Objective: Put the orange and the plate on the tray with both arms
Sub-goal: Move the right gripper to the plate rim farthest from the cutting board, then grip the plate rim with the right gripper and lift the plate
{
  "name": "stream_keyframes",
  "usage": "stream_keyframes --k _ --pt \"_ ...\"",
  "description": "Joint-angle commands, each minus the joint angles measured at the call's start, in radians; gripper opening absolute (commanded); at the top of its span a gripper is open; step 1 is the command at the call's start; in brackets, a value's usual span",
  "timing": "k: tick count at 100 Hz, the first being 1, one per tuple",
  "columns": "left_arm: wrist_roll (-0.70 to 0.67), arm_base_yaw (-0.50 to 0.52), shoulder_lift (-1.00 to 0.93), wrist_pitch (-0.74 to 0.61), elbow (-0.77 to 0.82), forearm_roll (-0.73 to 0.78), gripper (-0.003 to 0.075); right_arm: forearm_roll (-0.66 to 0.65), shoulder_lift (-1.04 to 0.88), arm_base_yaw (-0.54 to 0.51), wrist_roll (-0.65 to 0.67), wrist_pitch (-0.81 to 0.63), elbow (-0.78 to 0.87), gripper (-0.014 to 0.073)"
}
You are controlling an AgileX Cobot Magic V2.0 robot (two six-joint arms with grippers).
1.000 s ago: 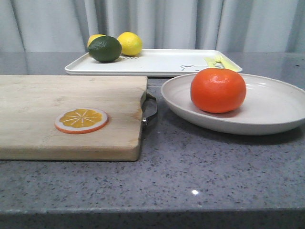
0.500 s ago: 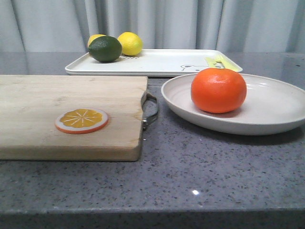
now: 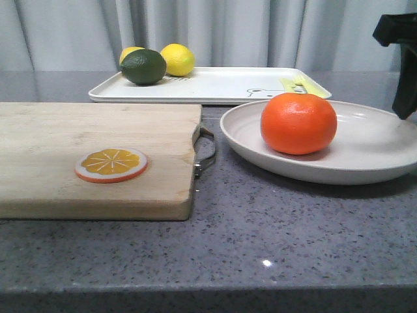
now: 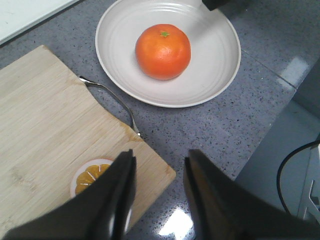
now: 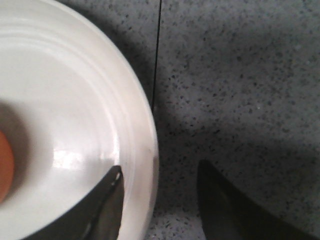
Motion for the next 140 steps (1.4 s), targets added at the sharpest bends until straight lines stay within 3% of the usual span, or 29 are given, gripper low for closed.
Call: stream_keyframes --k 1,21,45,66,100,140 --pt "-0.012 0.002 -0.022 -0.063 -0.025 -0.009 0.0229 0.005 -0.004 0.003 -0.013 -0.023 -0.036 0.0362" --pt "-0.012 0.002 -0.022 -0.063 -0.025 -0.004 0.0229 0.006 0.024 0.003 -0.013 -0.032 -0.037 0.034" --pt "-0.012 0.002 -0.022 -0.063 -0.025 0.009 0.0229 0.01 0.04 0.003 -0.013 -0.032 -0.037 0.0099" --pt "-0.012 0.002 -0.022 -0.063 -0.025 0.011 0.0229 0.014 0.04 0.003 -0.013 -0.033 -0.037 -0.002" --pt "-0.012 0.002 -0.022 -0.063 -0.025 0.021 0.0229 0.076 0.031 0.002 -0.013 -0.015 -0.058 -0.0044" --pt "-0.012 0.002 -0.028 -0.043 -0.025 0.021 0.0229 0.132 0.013 0.002 -0.014 0.004 -0.229 -0.0067"
